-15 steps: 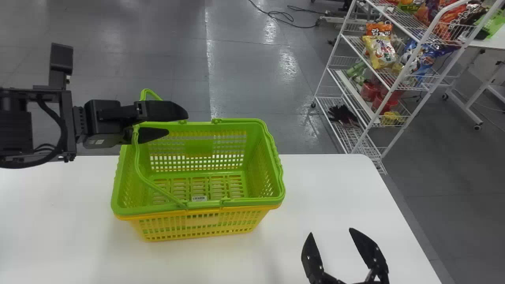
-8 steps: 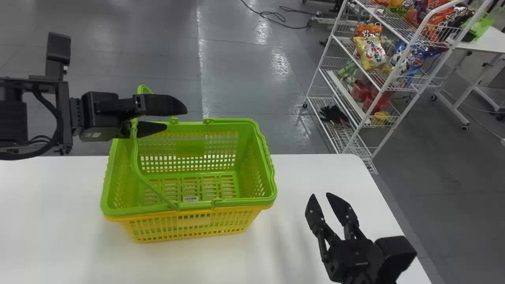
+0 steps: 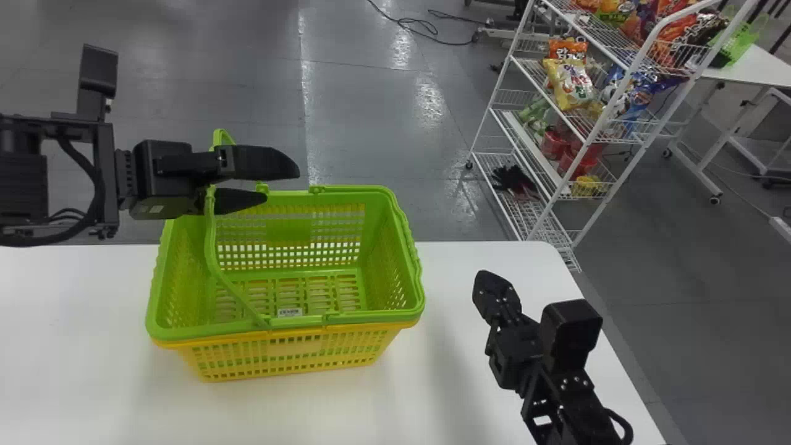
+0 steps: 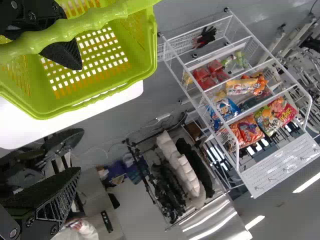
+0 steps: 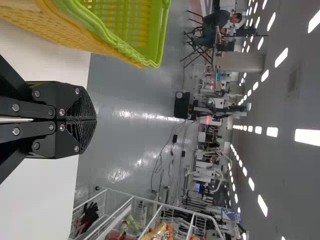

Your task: Grasp handle with right gripper to insert into left gripper then lift and swing left to center

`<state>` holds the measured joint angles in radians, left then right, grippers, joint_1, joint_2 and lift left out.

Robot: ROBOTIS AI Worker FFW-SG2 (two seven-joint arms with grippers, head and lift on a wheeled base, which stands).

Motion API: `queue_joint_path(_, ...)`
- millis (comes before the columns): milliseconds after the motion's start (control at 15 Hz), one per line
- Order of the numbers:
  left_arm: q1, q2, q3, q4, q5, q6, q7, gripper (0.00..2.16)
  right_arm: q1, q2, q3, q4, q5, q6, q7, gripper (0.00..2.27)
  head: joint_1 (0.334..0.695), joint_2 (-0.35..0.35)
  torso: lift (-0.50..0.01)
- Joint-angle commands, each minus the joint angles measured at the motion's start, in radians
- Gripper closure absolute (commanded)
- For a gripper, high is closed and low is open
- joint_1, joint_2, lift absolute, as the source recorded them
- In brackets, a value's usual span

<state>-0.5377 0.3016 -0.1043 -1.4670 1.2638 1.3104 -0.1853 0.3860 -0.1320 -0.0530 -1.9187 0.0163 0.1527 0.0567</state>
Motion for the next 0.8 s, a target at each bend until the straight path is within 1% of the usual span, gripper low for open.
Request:
queue_joint_path(0, 0.002, 0.004, 0.000, 0.001, 0.009, 0.002, -0.002, 0.09, -0.045, -0.017, 0.027, 0.014, 0.020, 0.055, 0.000, 2.01, 0.695, -0.246, -0.093)
queue_joint_path(400, -0.001, -0.006, 0.000, -0.001, 0.023, 0.002, 0.001, 0.09, -0.125, -0.023, 0.099, 0.058, 0.066, 0.117, 0.000, 2.01, 0.695, -0.216, -0.093)
queue_joint_path(733, -0.001, -0.018, -0.011, 0.001, 0.022, 0.002, 0.003, 0.09, -0.144, -0.029, 0.124, 0.076, 0.082, 0.132, 0.000, 2.01, 0.695, -0.205, -0.093)
